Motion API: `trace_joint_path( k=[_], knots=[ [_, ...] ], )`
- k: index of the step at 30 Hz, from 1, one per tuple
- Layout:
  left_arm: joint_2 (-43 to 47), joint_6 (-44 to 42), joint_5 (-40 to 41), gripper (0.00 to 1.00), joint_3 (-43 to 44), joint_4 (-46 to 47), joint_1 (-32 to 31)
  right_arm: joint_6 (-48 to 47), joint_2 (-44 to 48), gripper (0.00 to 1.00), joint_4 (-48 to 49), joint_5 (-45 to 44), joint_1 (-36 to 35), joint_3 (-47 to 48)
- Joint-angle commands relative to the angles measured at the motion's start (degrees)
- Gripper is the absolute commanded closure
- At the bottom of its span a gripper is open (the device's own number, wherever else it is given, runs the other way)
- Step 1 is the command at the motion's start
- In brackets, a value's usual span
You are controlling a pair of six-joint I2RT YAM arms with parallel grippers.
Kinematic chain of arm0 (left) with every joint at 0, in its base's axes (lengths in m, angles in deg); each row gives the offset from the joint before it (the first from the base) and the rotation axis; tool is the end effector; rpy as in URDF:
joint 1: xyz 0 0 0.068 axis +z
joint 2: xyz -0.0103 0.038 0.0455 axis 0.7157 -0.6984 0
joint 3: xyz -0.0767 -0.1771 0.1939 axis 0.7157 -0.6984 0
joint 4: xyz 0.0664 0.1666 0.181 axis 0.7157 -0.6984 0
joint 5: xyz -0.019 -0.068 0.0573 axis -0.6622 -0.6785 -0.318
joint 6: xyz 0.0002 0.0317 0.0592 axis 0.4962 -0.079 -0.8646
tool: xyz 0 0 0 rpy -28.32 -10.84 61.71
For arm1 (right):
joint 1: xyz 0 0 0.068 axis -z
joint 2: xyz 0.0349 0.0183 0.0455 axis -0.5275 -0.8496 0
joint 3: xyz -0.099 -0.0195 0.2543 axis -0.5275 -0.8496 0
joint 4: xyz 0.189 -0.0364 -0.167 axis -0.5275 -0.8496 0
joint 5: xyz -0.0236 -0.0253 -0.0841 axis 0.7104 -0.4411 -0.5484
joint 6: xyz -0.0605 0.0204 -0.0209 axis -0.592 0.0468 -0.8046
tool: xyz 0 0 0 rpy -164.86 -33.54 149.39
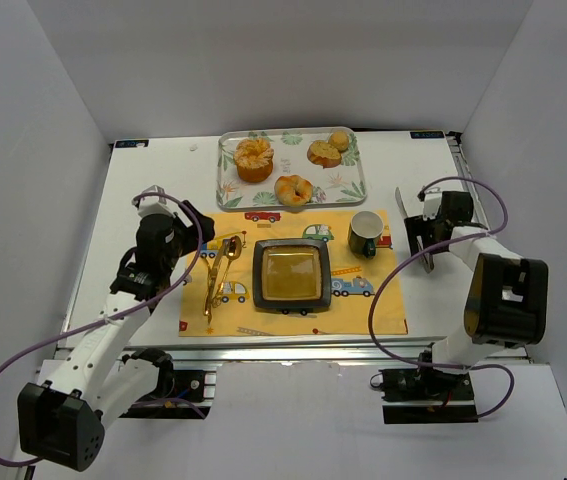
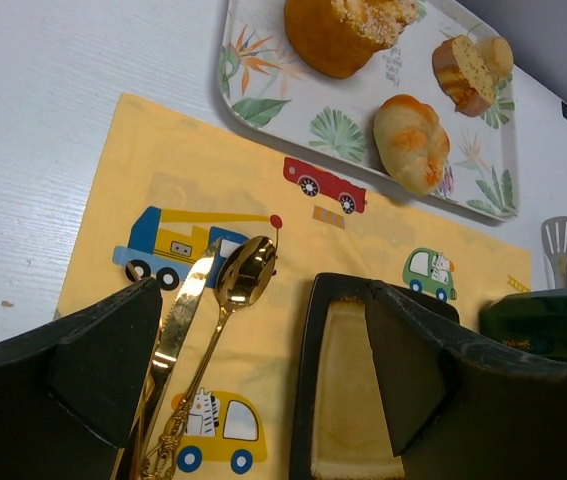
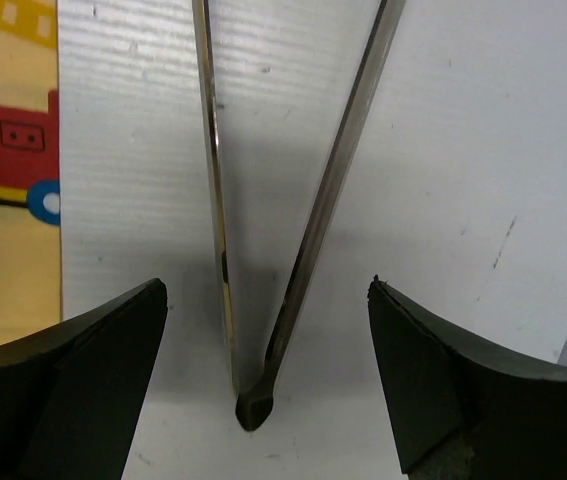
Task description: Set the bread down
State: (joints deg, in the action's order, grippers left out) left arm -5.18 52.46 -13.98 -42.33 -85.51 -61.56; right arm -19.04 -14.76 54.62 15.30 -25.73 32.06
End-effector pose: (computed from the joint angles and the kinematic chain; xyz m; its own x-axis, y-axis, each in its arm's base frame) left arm 0.2129 -0.0505 0.2705 -0.3910 -0.4783 -0.7863 -0.1371 0.8751 -0.4641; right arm 0.3126 -0.0339 0.1726 -0.7676 -0.2635 -0.5843 -0.1617 0.9617 -0.2213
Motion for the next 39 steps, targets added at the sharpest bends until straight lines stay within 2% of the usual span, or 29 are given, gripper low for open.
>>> trace_joint_path(
  k=[1,6,12,14,15,16,17,19,20,21,22,24,27,28,33,39],
  knots=[
    [1.3,1.29,-0.13,0.08,-1.24,0.86,0.39,1.64,-3.7,0.15,3.08,2.88,0.13,5.03],
    [1.29,0.68,0.48,0.08,-0.01,-0.55,0.39,3.66,-13.37,0.21,0.0,5.78,0.39,13.82],
    [2.52,0.86,1.45,0.08,0.17,-2.04,0.39,3.14,-17.42,0.39,-1.94,6.58,0.83,15.94],
    [3.31,1.29,1.71,0.08,-0.36,-1.78,0.39,2.52,-17.86,0.5,-2.73,7.54,1.18,15.41],
    [3.58,1.38,1.71,0.08,-0.62,-1.69,0.39,2.17,-18.3,0.64,-3.6,8.15,1.36,15.41],
    [3.67,1.47,1.63,0.08,-0.62,-1.78,0.39,1.82,-18.47,0.7,-3.87,8.42,1.45,15.5],
    [3.49,1.38,1.54,0.08,-0.45,-1.78,0.48,1.21,-18.13,0.84,-3.96,8.68,1.62,15.58],
    [3.32,0.95,1.36,0.08,0.34,-2.13,0.48,-0.89,-15.42,0.95,-3.61,9.56,1.63,15.93],
    [3.32,0.6,1.27,0.08,0.95,-2.48,0.39,-2.65,-12.7,0.96,-3.87,12.87,1.45,17.07],
    [3.32,0.42,1.27,0.08,1.31,-2.66,0.39,-4.67,-9.89,0.9,-4.74,14.3,0.93,19.43],
    [3.4,0.07,1.36,0.08,1.83,-3.09,0.48,-5.64,-7.86,0.8,-5.88,17.79,-0.21,22.84],
    [3.58,0.07,1.36,0.08,2.45,-3.36,0.48,-4.17,-7.57,0.73,-10.36,21.07,-2.84,30.85],
    [4.19,0.5,1.45,0.08,2.28,-3.19,0.48,3.89,-12.05,0.69,-18.96,29.39,-5.83,46.98],
    [5.24,1.64,1.36,0.08,1.84,-3.01,0.48,16.11,-20.33,0.63,-21.95,36.22,-11.5,61.93],
    [6.65,2.79,2.06,0.08,2.37,-4.33,0.48,29.81,-30.31,0.57,-16.36,41.64,-16.65,69.88],
    [8.5,5.07,3.9,0.08,2.28,-5.73,0.48,37.31,-39.38,0.56,-12.58,42.08,-20.43,78.33]
  ],
)
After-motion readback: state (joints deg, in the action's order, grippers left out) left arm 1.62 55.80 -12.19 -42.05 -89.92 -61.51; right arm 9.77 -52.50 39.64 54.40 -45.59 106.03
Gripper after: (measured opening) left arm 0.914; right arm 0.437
